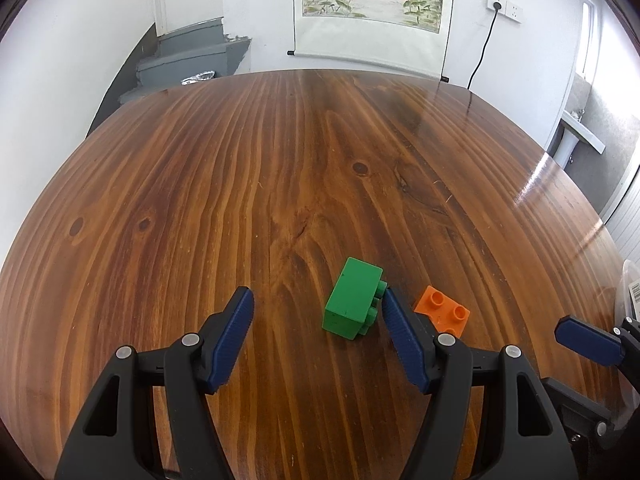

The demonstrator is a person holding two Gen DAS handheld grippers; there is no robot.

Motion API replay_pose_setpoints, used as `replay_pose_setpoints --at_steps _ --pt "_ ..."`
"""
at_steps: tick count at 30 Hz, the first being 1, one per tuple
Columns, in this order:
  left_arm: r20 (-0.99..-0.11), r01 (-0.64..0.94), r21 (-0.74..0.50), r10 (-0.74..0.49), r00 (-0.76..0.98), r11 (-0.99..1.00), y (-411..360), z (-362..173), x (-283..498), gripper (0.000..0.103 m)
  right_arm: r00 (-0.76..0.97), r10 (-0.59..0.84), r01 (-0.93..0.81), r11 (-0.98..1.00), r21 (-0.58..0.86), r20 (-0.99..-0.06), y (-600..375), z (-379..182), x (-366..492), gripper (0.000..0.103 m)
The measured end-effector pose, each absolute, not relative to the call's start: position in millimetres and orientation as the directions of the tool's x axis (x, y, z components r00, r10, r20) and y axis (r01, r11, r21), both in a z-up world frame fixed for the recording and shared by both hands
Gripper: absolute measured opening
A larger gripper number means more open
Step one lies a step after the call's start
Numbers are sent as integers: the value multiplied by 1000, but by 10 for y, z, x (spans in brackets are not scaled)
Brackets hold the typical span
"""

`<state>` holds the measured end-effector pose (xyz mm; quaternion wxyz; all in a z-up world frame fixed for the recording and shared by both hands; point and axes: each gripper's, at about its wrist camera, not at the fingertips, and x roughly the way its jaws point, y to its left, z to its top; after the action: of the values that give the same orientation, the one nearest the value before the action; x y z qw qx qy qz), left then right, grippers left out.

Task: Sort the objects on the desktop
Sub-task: 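Move both open grippers back to the green and orange bricks, then close right gripper on orange brick while left gripper approaches green brick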

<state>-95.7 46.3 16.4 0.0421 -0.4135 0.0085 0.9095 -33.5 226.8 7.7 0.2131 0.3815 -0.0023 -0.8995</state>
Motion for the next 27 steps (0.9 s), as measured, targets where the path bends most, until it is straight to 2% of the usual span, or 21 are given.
replay_pose_setpoints --at_steps 5,7,9,14,27 --pt "-763 -84 -14 64 -643 -996 481 94 -976 68 -607 -382 400 -904 148 -696 2119 35 -509 54" --pt "-770 -86 -14 66 -635 -996 486 75 -983 62 -601 -378 399 -905 146 -705 2089 8 -571 54" --pt "-766 -90 -20 73 -638 -996 472 85 -965 43 -594 -376 399 -905 145 -712 2078 -22 -604 54" --pt "-765 -71 -35 72 -640 -997 407 82 -966 29 -584 -368 407 -904 131 -724 2029 -77 -663 53" --pt "-734 -21 -52 53 -677 -998 212 228 -926 29 -558 -351 435 -895 95 -752 1697 -155 -903 54"
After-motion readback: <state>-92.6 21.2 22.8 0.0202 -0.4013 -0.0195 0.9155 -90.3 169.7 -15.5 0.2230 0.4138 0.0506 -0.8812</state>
